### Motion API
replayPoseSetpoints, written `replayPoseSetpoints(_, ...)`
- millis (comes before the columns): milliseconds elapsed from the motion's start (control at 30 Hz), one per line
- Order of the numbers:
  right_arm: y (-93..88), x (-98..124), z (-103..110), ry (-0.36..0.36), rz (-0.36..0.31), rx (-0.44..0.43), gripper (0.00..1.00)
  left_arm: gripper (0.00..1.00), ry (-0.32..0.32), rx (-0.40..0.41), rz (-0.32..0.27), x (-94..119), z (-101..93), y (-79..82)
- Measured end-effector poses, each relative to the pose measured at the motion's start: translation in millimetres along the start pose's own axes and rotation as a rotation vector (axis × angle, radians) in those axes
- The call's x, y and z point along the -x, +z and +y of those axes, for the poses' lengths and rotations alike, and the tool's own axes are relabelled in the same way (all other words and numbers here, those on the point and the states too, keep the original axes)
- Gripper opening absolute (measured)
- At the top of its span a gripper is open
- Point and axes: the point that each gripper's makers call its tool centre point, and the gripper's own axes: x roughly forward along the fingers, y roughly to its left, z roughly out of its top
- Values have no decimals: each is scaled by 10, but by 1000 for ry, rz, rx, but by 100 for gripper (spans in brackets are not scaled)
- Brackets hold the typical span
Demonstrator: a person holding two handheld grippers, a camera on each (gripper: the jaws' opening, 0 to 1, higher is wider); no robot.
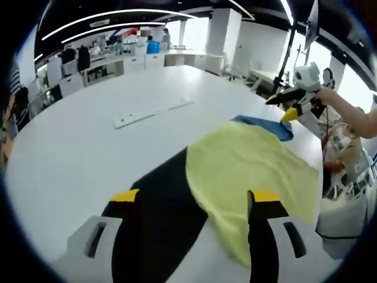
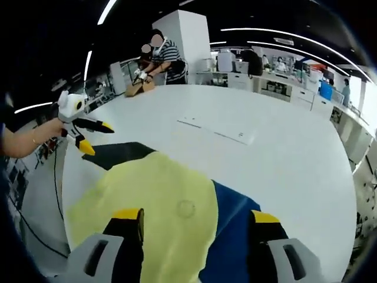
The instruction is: Fold the garment on the visible template until the final outline fits inside the template.
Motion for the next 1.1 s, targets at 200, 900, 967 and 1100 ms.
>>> replayPoseSetpoints(200,43,-222,-130,11,17,55,60,60,-1,1,-2,-189,189,16)
replayPoseSetpoints(900,25,-837,-441,105,89,187,35,41,-42,-31,13,-856,411,73)
replayPoseSetpoints(967,10,-882,-459,108,101,189,32,40,-39,-39,23,-891,434,72)
replayPoseSetpoints(1100,-12,-929,-447,129,126,207,28,35,-57,-58,39,-954,437,56)
